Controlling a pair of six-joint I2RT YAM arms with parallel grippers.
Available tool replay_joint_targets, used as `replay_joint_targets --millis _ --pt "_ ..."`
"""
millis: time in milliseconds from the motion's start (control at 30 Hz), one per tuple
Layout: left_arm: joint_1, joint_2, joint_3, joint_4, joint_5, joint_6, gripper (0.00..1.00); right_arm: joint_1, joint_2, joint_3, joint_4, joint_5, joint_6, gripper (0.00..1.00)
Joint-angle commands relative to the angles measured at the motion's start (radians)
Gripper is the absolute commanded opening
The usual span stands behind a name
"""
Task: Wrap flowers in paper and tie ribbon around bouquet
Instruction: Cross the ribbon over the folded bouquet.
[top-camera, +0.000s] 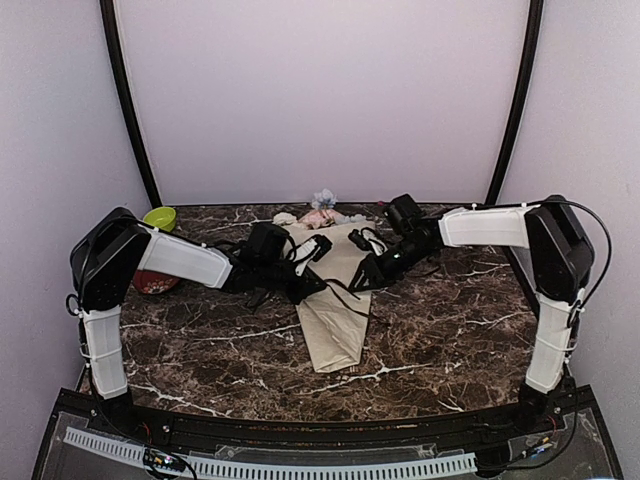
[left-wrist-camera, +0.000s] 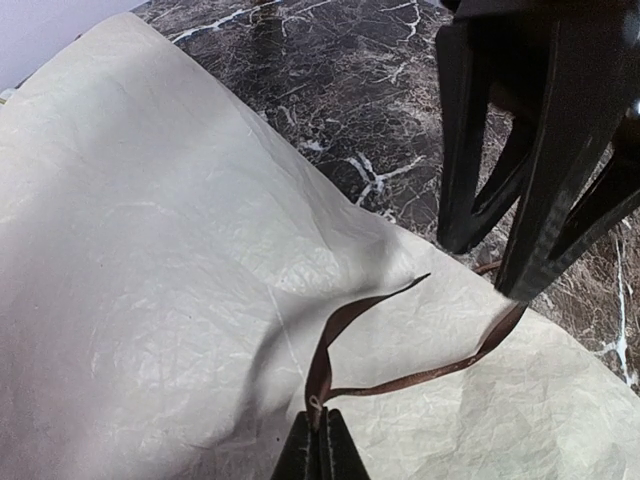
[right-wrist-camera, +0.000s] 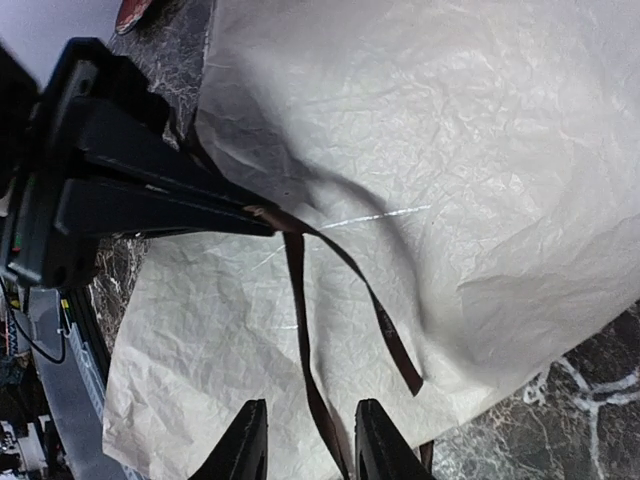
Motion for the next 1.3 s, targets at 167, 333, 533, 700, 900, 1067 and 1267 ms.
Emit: replay_joint_targets --millis 167,333,533,700,900,1067,1267 --pt "0.003 -0.018 0.012 0.008 0.02 -0.016 0.0 0.059 -0.127 -0.122 0.25 0.106 0.045 0.23" --pt "0.002 -0.024 0.01 0.007 0.026 -0.02 0.0 0.126 -0.085 -0.105 0.291 0.211 -0.001 0.3" --pt "0.003 -0.03 0.008 0.0 0.024 -0.02 0.0 0.128 -0.024 -0.101 0.35 0.246 -0.011 0.31" --pt "0.002 -0.038 0.004 0.003 0.026 -0.021 0.0 0.13 0.002 -0.112 0.37 0.257 -0.014 0.32" --pt "0.003 -0.04 0.006 0.003 0.028 -0.021 0.0 0.13 0.023 -0.118 0.377 0.232 -0.018 0.3" --pt "0.005 -0.046 0.002 0.013 0.03 -0.037 0.0 0.131 0.03 -0.127 0.388 0.217 -0.018 0.21" --pt "0.018 -0.049 -0.006 0.029 0.05 -0.069 0.0 0.131 0.018 -0.156 0.416 0.205 -0.012 0.13"
